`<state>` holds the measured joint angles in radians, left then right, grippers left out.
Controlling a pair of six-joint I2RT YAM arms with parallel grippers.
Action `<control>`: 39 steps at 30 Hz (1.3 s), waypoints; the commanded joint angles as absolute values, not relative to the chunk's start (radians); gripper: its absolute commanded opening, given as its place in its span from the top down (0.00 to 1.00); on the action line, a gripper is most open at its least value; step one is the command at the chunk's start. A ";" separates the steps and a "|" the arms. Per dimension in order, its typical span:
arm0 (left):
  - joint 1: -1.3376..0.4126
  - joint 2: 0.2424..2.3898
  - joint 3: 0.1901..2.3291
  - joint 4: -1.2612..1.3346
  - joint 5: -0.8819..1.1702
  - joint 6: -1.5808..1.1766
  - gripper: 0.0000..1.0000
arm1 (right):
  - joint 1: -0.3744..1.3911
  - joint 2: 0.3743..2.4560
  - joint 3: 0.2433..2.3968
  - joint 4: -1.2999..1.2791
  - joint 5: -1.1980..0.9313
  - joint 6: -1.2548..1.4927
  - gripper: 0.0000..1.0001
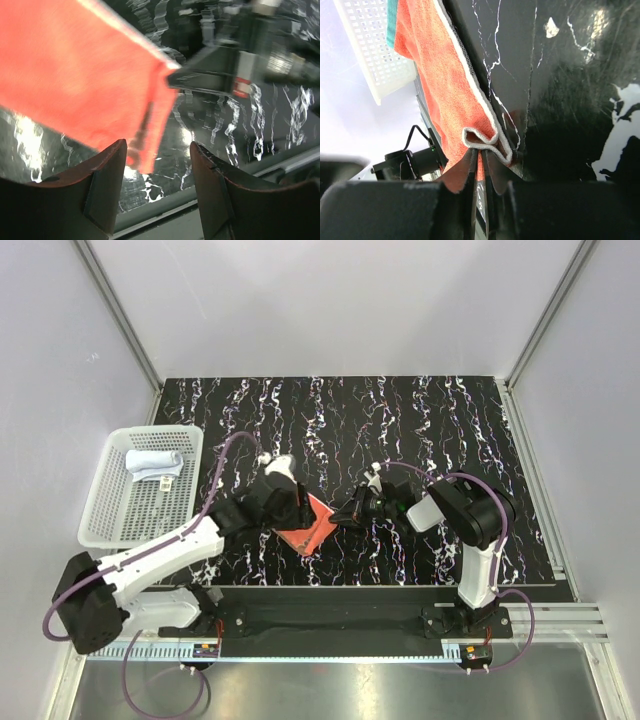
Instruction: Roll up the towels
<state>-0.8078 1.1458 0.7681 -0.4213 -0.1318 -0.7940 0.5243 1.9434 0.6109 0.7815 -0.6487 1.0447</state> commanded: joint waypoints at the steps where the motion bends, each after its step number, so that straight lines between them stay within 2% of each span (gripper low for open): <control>1: -0.942 1.162 0.883 -0.486 -0.345 -0.580 0.42 | 0.525 1.959 0.617 0.784 -0.638 1.032 0.87; 5: -1.025 1.290 0.931 -0.486 -0.396 -0.532 0.42 | 0.525 1.963 0.618 0.782 -0.640 1.031 0.87; 13: -1.035 1.422 0.871 -0.427 -0.356 -0.591 0.39 | 0.523 1.967 0.620 0.770 -0.646 1.028 0.87; 18: -1.035 1.511 0.856 -0.420 -0.336 -0.612 0.44 | 0.522 1.976 0.626 0.769 -0.652 1.029 0.88; 19: -1.035 1.522 0.854 -0.417 -0.333 -0.615 0.46 | 0.520 1.974 0.624 0.770 -0.653 1.029 0.88; 23: -1.035 1.566 0.857 -0.431 -0.328 -0.635 0.73 | 0.512 1.976 0.623 0.772 -0.658 1.035 0.88; 26: -1.032 1.583 0.867 -0.440 -0.325 -0.637 0.79 | 0.502 1.980 0.626 0.778 -0.670 1.052 0.88; 27: -1.031 1.588 0.864 -0.439 -0.315 -0.634 0.86 | 0.493 1.980 0.626 0.775 -0.675 1.057 0.88; 30: -1.022 1.583 0.854 -0.404 -0.258 -0.620 0.98 | 0.474 1.959 0.627 0.753 -0.689 1.055 0.88; 32: -1.003 1.580 0.848 -0.374 -0.200 -0.620 1.00 | 0.466 1.933 0.627 0.700 -0.692 1.039 0.85; 34: -0.991 1.578 0.848 -0.333 -0.095 -0.640 1.00 | 0.450 1.861 0.638 0.626 -0.677 1.002 0.73; 37: -0.965 1.589 0.859 -0.288 0.029 -0.689 1.00 | 0.427 1.718 0.686 0.360 -0.593 0.870 0.58; 39: -0.950 1.603 0.868 -0.261 0.113 -0.721 1.00 | 0.417 1.642 0.736 0.133 -0.528 0.761 0.53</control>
